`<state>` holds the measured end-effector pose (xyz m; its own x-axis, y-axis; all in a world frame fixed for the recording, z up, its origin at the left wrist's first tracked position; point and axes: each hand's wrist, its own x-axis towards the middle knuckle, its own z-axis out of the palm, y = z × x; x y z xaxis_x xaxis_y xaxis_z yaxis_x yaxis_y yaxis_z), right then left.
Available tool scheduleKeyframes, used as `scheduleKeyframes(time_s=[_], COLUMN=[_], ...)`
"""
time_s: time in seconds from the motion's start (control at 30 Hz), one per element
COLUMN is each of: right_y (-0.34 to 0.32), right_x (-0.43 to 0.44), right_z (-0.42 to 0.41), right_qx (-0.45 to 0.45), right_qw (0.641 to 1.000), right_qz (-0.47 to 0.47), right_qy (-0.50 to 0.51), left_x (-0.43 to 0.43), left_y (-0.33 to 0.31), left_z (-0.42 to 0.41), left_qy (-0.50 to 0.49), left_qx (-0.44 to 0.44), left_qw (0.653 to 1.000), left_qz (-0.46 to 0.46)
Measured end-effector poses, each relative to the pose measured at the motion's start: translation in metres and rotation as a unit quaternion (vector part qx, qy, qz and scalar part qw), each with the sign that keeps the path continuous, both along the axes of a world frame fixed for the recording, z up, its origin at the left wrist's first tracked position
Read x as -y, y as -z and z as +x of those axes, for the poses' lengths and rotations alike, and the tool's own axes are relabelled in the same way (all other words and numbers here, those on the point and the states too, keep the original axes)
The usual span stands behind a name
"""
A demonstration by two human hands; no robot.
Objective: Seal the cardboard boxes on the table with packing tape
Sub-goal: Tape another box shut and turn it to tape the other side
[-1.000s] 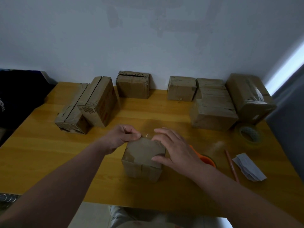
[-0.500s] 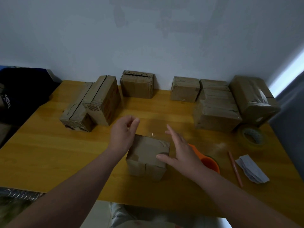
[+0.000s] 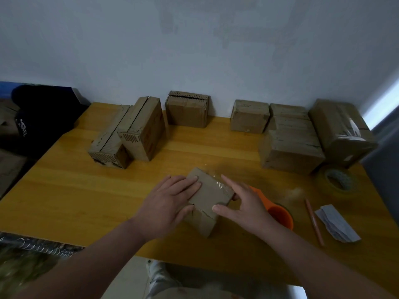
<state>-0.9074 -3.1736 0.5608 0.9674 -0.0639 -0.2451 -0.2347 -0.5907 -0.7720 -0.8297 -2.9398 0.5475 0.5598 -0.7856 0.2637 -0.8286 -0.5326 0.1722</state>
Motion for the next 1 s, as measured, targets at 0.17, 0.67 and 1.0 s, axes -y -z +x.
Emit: scheduleKeyframes(time_s=[0.17, 0.67, 1.0], right_y=[-0.004, -0.022, -0.030], right_x=[0.000, 0.008, 0.018], right_z=[-0.005, -0.001, 0.013], right_qx=[-0.016, 0.082, 0.084], right_qw=[0.999, 0.861, 0.847], right_qz=[-0.025, -0.450, -0.429], right_qy=[-0.027, -0.221, -0.303], left_x=[-0.004, 0.001, -0.001], left_y=[0.011, 0.017, 0.010], left_z=[-0.002, 0.000, -0.001], left_qy=[-0.009, 0.014, -0.002], left_qx=[-0.112, -0.115, -0.068], left_qw=[0.993, 0.990, 0.995], left_qz=[-0.036, -0.076, -0.066])
